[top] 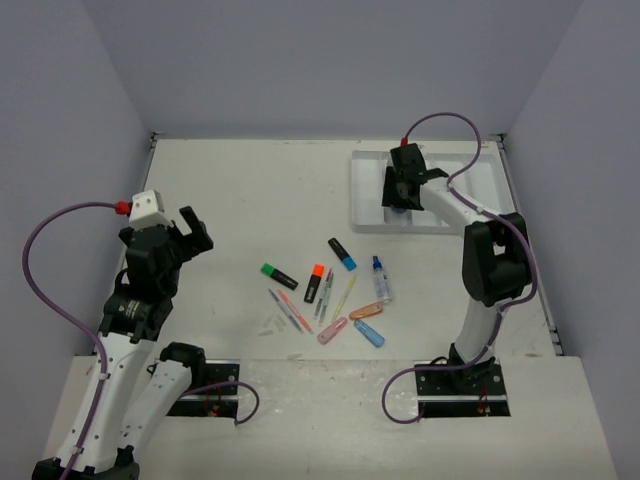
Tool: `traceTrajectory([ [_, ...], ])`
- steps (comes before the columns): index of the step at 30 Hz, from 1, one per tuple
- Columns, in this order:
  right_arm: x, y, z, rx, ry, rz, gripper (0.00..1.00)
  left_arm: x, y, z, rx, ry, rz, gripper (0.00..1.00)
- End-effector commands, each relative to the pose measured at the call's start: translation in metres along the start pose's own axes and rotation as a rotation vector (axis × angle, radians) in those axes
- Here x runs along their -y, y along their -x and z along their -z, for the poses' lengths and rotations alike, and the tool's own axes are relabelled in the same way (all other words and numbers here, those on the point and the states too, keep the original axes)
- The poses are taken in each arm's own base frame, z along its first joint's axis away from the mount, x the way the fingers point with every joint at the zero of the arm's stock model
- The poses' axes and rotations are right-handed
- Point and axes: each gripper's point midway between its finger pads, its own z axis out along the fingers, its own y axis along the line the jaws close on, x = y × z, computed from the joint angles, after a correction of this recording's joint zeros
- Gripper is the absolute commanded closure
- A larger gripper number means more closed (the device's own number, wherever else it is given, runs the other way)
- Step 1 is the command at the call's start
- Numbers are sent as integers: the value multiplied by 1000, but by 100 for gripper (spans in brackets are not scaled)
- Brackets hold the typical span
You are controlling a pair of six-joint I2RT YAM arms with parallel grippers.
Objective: Sort the stationery into containers
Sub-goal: Place the stationery in the storage box.
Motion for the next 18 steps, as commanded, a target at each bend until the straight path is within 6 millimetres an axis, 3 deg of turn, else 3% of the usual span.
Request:
traceTrajectory([
  [1, -7, 36, 42, 137, 58, -65, 86, 4, 10, -1, 30, -19, 5, 0],
  [10, -14, 19, 14, 46, 48, -35, 77, 4, 10, -1, 33, -22, 5, 0],
  [15, -15, 22, 12, 40, 39, -37, 42, 5, 11, 0, 35, -25, 4, 0],
  [18, -14, 28, 16, 49, 30, -32, 34, 5, 11, 1, 37, -30, 4, 0],
])
